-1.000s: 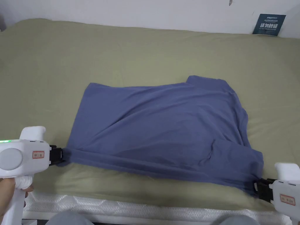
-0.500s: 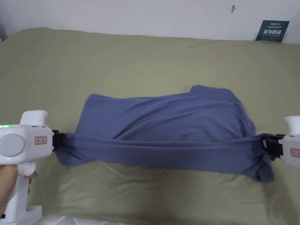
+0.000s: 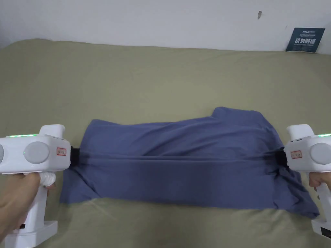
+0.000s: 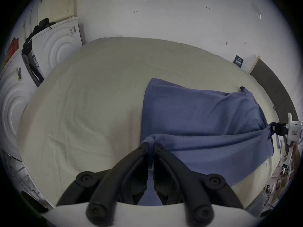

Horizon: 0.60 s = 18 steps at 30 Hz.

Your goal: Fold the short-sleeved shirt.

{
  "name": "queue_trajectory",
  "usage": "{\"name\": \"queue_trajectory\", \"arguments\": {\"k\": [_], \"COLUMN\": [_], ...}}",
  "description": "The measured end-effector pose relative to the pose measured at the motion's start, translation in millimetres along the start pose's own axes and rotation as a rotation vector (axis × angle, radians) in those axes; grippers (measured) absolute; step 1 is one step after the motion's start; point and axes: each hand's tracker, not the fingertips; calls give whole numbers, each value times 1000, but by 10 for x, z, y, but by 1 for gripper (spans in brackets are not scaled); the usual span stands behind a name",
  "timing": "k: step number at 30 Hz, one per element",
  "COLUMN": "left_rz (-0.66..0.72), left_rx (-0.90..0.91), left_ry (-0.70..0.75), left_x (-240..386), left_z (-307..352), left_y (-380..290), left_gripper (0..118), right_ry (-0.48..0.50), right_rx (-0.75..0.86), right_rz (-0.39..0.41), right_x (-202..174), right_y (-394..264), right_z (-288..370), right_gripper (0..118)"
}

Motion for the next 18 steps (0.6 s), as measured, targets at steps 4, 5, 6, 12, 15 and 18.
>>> {"name": "queue_trajectory", "arguments": {"k": [4, 5, 6, 12, 15, 18], "left_rz": [-6, -6, -5, 14, -1, 7], "left_rx": [-13, 3, 9, 68, 67, -2], "left_ry": [1, -16, -15, 12, 22, -28], "left_x": [20, 9, -6, -114, -160, -143], "left_z": [-100, -82, -57, 383, 490, 553], "left_y": [-25, -44, -58, -116, -269, -413], "left_gripper": [20, 50, 106, 83, 50, 0], "right_ry": [6, -6, -2, -21, -44, -6], "right_rx": [-22, -22, -27, 90, 146, 126], "right_rz": [-28, -41, -53, -108, -140, -201], "right_x": [1, 14, 44, 120, 187, 276], "right_y": [-35, -55, -91, -412, -603, -872], "right_z": [-94, -77, -32, 461, 687, 764], "right_gripper": [63, 104, 115, 85, 54, 0]}}
